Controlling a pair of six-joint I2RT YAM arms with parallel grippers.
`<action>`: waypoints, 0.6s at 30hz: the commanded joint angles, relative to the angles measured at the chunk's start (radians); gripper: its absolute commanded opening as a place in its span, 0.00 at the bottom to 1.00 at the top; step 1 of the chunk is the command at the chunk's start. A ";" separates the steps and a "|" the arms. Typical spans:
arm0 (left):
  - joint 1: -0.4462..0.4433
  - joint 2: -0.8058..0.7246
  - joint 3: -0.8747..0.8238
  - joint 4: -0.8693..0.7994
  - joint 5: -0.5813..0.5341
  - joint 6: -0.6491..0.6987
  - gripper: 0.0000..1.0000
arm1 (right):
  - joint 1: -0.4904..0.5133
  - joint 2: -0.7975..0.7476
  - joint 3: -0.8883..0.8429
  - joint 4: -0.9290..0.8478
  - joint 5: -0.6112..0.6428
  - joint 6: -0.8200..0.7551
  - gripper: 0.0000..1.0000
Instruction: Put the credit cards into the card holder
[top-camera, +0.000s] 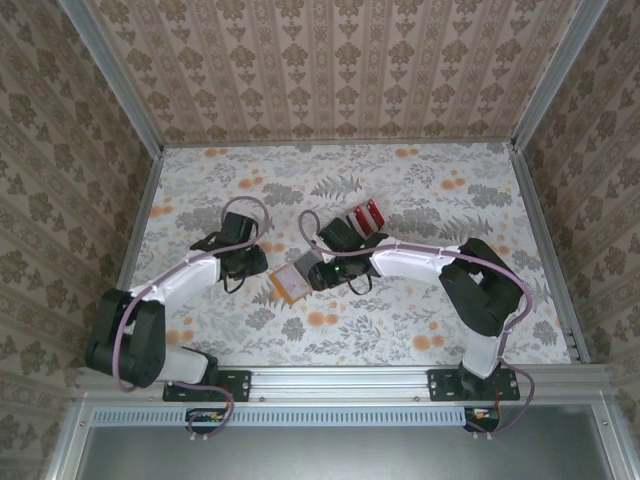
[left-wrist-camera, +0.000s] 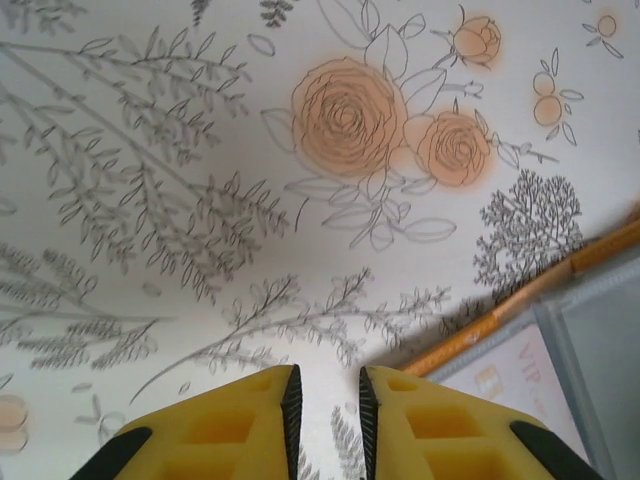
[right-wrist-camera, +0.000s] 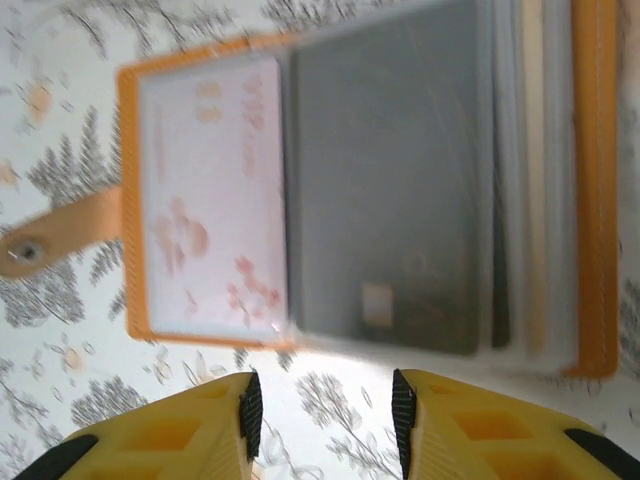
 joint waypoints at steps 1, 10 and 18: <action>0.008 0.079 0.044 0.029 0.057 0.048 0.22 | -0.036 -0.037 -0.070 0.051 -0.030 0.055 0.40; -0.006 0.136 -0.030 0.089 0.114 0.013 0.06 | -0.085 0.055 -0.039 0.154 -0.047 0.100 0.38; -0.108 0.061 -0.174 0.122 0.100 -0.104 0.06 | -0.113 0.188 0.154 0.106 -0.031 0.054 0.37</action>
